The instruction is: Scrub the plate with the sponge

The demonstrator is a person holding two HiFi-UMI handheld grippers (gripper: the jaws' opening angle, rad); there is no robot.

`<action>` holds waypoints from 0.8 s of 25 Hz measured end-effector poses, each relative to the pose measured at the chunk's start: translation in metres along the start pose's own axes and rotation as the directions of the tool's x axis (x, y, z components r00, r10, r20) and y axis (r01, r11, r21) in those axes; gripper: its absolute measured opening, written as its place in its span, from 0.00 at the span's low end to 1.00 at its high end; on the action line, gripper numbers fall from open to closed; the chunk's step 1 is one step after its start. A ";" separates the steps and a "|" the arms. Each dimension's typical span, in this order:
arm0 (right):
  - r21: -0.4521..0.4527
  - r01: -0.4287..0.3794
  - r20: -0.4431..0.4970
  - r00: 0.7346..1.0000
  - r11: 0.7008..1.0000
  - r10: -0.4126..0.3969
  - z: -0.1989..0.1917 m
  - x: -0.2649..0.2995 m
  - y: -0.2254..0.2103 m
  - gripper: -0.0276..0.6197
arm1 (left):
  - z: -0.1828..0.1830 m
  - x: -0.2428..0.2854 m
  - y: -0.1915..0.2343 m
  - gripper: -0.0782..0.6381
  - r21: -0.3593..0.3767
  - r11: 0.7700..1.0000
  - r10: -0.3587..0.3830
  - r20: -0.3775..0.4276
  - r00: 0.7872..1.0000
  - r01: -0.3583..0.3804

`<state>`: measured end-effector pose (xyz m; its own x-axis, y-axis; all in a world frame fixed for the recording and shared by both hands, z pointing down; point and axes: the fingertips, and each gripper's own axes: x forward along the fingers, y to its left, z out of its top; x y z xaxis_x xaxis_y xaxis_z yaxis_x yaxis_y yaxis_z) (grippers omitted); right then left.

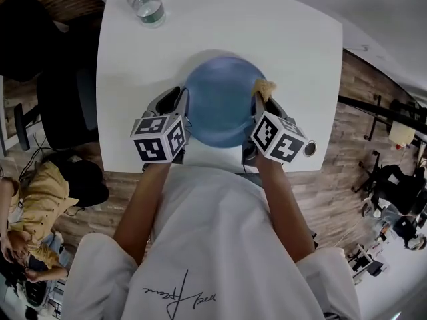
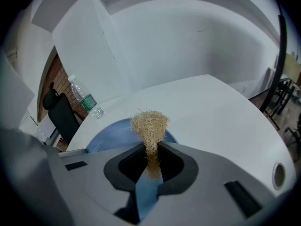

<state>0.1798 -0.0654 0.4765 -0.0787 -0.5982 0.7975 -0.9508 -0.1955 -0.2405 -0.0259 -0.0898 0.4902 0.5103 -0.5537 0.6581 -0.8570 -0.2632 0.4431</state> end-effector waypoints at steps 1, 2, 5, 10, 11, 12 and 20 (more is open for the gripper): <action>0.006 0.014 -0.004 1.000 1.000 -0.014 -0.002 0.001 -0.002 0.11 | -0.001 0.000 0.000 0.21 -0.001 1.000 -0.006 -0.004 1.000 0.006; 0.012 0.025 -0.012 1.000 1.000 -0.025 -0.004 0.002 -0.003 0.11 | -0.001 0.000 0.000 0.21 0.000 1.000 -0.010 -0.008 1.000 0.010; 0.029 0.034 -0.048 0.998 0.999 -0.033 -0.014 0.011 -0.005 0.11 | 0.000 0.001 0.003 0.19 0.012 1.000 -0.010 -0.012 1.000 0.010; 0.048 0.063 -0.042 0.997 0.997 -0.061 -0.009 0.016 -0.015 0.11 | -0.001 0.008 -0.002 0.15 0.024 0.999 -0.028 -0.021 0.999 0.028; 0.051 0.065 -0.040 0.997 0.997 -0.063 -0.007 0.016 -0.015 0.11 | -0.001 0.009 -0.002 0.13 0.025 0.999 -0.033 -0.020 0.999 0.034; 0.054 0.069 -0.042 0.997 0.996 -0.066 -0.007 0.017 -0.015 0.11 | 0.000 0.009 -0.001 0.13 0.024 0.999 -0.041 -0.018 0.999 0.041; 0.076 0.087 -0.097 0.992 0.993 -0.080 -0.010 0.024 -0.014 0.11 | 0.002 0.011 -0.001 0.13 0.056 0.997 -0.060 -0.017 0.998 0.061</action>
<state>0.1882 -0.0696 0.5043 -0.0312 -0.5026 0.8639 -0.9284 -0.3055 -0.2113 -0.0194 -0.0966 0.4955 0.5619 -0.5232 0.6408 -0.8271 -0.3399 0.4477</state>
